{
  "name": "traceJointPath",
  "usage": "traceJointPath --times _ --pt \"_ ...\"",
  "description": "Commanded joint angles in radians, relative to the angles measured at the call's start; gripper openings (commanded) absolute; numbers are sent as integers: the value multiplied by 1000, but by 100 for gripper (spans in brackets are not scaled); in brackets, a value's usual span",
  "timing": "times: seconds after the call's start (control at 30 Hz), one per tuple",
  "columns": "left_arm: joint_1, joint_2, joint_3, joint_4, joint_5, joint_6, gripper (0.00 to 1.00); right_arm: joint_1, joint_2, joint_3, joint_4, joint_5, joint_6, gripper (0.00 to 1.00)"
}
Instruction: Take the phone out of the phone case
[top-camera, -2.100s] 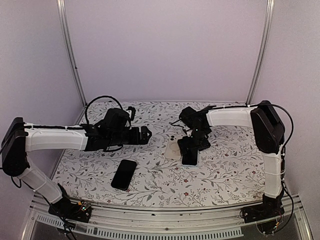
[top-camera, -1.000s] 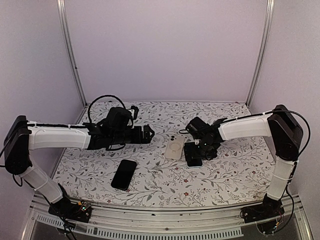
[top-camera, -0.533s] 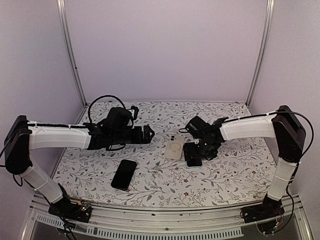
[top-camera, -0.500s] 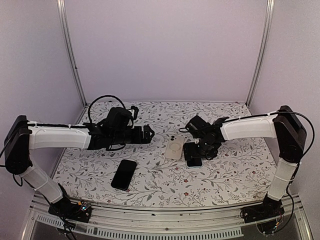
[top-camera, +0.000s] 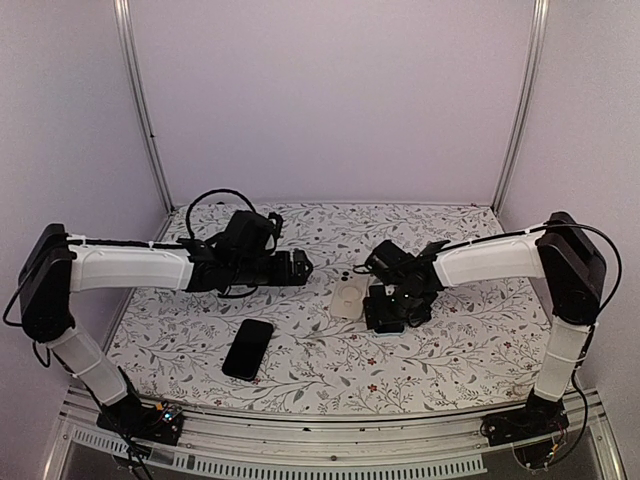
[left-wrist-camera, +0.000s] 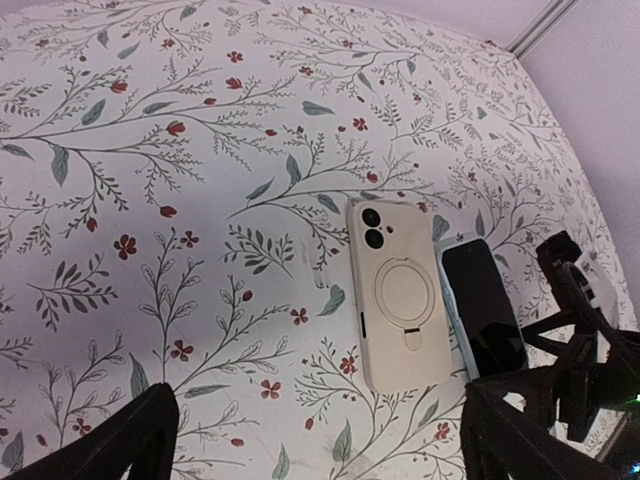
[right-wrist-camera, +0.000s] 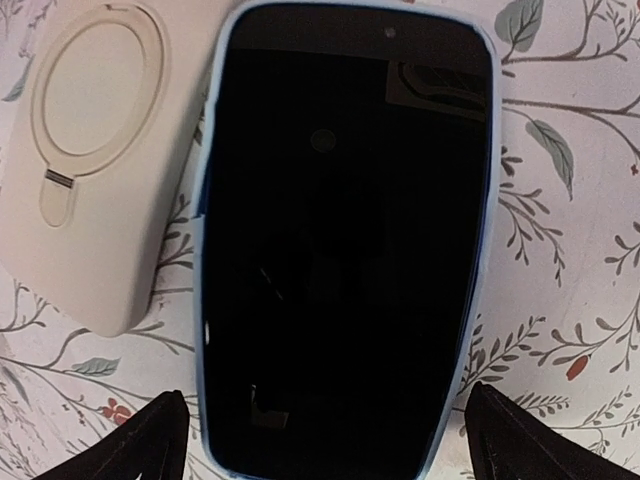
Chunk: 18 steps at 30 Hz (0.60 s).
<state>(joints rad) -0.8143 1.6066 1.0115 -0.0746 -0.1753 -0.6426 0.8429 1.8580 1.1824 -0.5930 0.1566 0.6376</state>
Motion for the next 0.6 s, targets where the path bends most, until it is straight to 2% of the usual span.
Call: traceJointPath --times 0.0,0.13,0.27,0.57 --pt "4 32 44 -47 15 -10 99 7 53 -18 -12 29 14 99" --pt "4 49 63 -53 43 -3 99 6 82 -31 -10 32 18 98" --pt "6 68 80 -40 89 0 98 6 90 -39 -2 24 14 90" --pt "36 130 117 1 261 -81 93 5 33 -28 15 60 -4 40"
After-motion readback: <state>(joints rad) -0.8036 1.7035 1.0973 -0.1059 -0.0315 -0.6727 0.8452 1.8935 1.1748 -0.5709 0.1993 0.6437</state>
